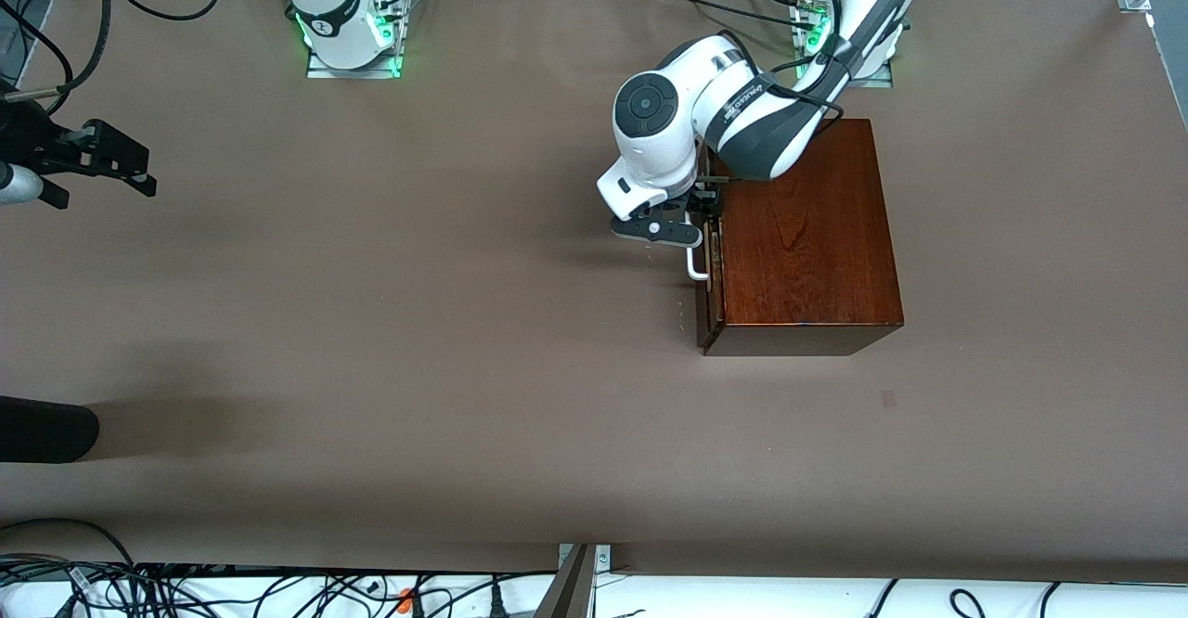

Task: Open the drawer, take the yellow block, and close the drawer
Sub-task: 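Move the left gripper over the box to the white drawer handle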

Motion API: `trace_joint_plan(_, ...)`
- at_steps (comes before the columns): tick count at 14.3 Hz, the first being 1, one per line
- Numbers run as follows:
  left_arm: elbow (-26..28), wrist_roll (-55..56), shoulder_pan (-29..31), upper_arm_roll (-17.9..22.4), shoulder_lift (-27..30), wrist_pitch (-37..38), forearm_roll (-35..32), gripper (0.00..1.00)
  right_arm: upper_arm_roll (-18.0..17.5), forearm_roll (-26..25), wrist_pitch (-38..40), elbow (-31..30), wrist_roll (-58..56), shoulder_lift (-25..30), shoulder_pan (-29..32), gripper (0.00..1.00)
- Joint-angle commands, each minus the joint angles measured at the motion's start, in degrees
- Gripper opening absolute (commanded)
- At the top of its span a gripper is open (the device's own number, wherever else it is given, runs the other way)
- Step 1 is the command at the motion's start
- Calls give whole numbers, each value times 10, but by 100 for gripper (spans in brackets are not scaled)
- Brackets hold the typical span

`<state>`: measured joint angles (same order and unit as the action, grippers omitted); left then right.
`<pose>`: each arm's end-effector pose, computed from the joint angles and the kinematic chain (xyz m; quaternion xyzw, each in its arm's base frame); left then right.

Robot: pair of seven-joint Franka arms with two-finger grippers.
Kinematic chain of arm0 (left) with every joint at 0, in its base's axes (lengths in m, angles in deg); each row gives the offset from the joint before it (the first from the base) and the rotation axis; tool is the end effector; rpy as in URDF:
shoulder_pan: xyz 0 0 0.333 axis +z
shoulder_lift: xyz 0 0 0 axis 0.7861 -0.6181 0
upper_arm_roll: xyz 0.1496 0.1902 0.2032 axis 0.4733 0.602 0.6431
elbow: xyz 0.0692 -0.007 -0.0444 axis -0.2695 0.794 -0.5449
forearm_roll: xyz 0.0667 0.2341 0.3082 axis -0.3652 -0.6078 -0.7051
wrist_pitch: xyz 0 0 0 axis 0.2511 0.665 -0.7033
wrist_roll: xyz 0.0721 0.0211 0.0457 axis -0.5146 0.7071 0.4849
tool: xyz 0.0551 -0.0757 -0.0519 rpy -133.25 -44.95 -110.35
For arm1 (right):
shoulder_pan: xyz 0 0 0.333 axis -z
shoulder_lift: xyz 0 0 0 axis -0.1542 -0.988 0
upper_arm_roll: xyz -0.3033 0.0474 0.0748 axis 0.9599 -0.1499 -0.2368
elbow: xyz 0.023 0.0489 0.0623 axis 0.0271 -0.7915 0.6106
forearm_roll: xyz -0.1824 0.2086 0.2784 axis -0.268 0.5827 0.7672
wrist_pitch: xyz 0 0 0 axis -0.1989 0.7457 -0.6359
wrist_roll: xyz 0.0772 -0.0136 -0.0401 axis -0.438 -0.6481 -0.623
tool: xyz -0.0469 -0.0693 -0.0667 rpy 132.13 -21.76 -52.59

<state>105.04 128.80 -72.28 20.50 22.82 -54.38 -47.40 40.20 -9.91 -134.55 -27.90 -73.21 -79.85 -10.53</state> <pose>0.4773 -0.4205 0.3190 -0.9879 0.1000 0.0737 0.0926 0.5779 0.0053 0.6247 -0.9962 -0.0845 -0.0214 0.0011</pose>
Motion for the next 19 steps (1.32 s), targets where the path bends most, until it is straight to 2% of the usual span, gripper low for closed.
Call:
trace_joint_plan(1, 5, 8, -5, 3, -9, -8, -18, 100, -1, -1, 0, 7, -5, -4, 4, 100)
trace_joint_plan(3, 6, 9, -5, 3, -12, -19, -26, 100, -1, -2, 0, 7, -5, -4, 4, 100)
trace_joint_plan(8, 50, 21, -3, 3, -13, -78, -27, 100, -1, -2, -1, 7, -5, -4, 4, 100)
trace_joint_plan(19, 50, 34, -9, 2, -19, -99, -27, 100, -1, -1, -2, 7, -5, -4, 5, 100)
